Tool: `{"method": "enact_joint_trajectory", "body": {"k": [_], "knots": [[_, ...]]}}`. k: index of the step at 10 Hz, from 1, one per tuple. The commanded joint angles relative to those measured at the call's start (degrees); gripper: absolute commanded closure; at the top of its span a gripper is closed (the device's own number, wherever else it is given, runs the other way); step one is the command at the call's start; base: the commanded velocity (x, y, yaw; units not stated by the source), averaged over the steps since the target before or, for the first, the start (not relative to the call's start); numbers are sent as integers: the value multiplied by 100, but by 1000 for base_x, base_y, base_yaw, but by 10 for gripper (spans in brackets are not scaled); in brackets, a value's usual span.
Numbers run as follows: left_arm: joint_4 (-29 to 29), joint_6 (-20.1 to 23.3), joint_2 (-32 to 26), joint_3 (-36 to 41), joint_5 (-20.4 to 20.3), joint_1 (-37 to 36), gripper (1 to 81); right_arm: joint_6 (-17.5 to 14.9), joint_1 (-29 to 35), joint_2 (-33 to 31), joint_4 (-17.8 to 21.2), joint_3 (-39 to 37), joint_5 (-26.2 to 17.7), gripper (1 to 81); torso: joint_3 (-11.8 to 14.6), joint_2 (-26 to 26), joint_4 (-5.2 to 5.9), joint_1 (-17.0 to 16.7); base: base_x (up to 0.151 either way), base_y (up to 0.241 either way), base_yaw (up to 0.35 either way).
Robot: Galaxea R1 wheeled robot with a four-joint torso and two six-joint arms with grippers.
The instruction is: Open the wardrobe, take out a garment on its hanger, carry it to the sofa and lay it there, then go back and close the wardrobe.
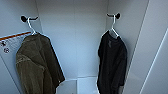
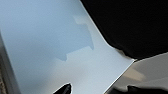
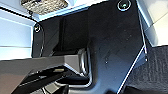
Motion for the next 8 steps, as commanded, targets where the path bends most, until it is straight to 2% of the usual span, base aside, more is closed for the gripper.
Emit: {"method": "enact_joint_trajectory", "body": {"k": [1, 8], "knots": [[-43, -619, -185, 325, 483, -1588, 10, 4, 259, 61, 66, -62, -325, 10, 0, 0, 0, 0, 0, 0, 0], [-69, -2237, 140, 457, 421, -3707, 10, 30, 286, 141, 84, -71, -307, 10, -5, 5, 0, 7, 0, 0, 0]]}}
